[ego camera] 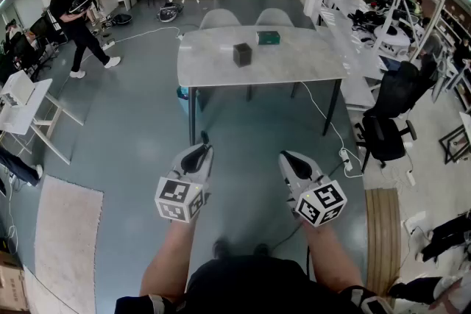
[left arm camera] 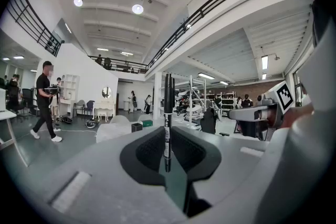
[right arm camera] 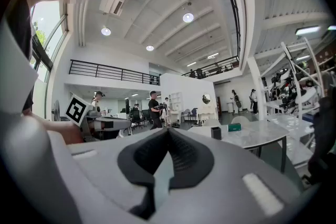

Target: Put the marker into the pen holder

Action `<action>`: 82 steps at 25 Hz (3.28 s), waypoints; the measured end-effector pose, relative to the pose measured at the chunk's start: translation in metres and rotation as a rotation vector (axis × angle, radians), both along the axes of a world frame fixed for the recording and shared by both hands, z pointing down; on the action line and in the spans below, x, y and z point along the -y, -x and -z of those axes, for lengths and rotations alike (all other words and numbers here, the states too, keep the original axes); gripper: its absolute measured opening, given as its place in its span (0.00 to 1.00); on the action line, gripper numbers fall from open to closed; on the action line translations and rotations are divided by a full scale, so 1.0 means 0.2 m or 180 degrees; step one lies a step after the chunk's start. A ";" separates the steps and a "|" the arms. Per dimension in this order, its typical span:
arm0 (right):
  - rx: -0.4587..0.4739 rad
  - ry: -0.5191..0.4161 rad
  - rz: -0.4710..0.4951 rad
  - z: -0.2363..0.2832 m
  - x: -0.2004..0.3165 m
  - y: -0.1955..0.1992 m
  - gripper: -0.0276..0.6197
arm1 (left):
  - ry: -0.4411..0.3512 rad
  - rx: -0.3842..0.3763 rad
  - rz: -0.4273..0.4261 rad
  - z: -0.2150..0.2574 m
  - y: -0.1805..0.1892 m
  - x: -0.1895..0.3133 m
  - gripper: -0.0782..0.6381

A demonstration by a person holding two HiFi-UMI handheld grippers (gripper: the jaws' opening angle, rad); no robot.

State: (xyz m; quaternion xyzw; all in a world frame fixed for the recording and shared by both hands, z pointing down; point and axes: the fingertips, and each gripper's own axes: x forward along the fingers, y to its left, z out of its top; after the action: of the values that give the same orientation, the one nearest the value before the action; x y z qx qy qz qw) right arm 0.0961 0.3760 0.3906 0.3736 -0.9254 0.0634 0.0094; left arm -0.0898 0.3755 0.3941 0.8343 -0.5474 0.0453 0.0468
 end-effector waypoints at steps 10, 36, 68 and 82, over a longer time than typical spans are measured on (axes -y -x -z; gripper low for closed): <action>-0.0010 0.0103 -0.0093 -0.04 -0.01 0.20 0.05 | 0.0044 -0.0029 -0.0008 -0.05 0.24 -0.03 0.17; -0.0032 0.0061 0.0096 -0.09 0.26 0.56 0.08 | 0.0118 -0.0122 0.0017 -0.14 0.50 0.18 0.17; -0.0043 0.0381 0.0215 -0.30 2.04 0.15 0.08 | 0.0273 -0.0128 -0.0082 -0.24 0.11 2.15 0.17; -0.0146 0.0509 0.0015 -0.26 3.05 0.63 0.08 | 0.0270 -0.0225 -0.0450 -0.21 0.52 3.30 0.17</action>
State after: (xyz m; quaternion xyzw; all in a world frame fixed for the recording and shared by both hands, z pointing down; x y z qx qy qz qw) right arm -0.0303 -0.2345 0.4424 0.3708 -0.9178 0.1286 0.0606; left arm -0.1935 -0.2844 0.4355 0.8693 -0.4827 0.0421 0.0980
